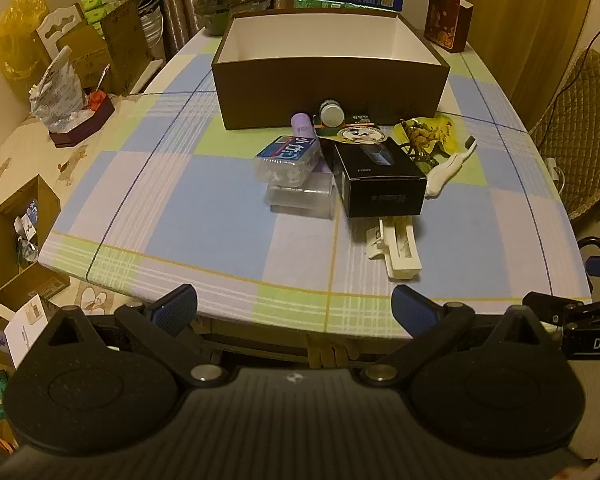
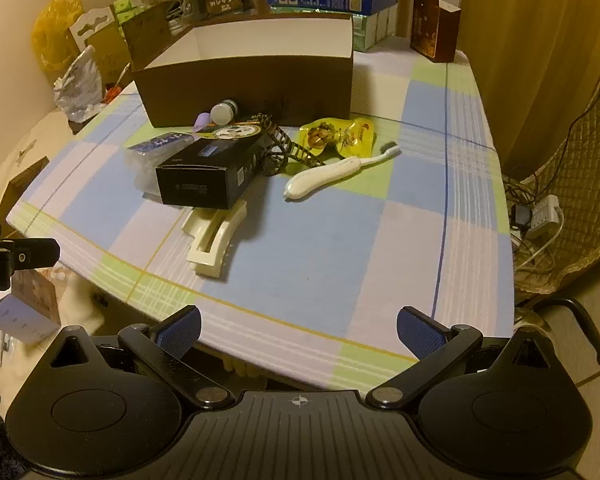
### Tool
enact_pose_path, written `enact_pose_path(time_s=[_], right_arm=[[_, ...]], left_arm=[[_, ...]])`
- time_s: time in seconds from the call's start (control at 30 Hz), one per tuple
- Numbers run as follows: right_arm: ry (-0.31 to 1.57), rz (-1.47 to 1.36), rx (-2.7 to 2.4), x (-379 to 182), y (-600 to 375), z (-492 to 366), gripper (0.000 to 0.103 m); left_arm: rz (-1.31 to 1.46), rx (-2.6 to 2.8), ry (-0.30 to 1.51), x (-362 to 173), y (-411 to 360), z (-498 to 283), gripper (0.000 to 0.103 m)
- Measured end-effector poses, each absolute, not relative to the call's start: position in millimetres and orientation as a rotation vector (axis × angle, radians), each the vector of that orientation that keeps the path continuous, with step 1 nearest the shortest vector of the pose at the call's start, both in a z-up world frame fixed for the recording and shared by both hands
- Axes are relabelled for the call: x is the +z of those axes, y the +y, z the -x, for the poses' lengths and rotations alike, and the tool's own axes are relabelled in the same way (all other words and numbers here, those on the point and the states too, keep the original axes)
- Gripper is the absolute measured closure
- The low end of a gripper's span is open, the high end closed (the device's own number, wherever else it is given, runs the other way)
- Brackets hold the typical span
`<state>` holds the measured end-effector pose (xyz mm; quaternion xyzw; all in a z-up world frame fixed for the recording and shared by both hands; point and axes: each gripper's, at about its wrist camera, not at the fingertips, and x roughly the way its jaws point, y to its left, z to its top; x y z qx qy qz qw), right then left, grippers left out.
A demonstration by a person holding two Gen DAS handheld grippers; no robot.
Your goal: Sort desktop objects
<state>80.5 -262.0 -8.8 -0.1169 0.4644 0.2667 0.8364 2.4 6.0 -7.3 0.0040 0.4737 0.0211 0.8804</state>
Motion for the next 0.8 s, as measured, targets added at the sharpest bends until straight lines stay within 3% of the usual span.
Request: enact_pose_path(time_s=[0.8], right_arm=[[1.000,0.258,0.564,-12.7,-256.3,-81.6,0.002]], left_arm=[[0.012,0.059,1.015,-12.9,11.7,-6.8,0.001]])
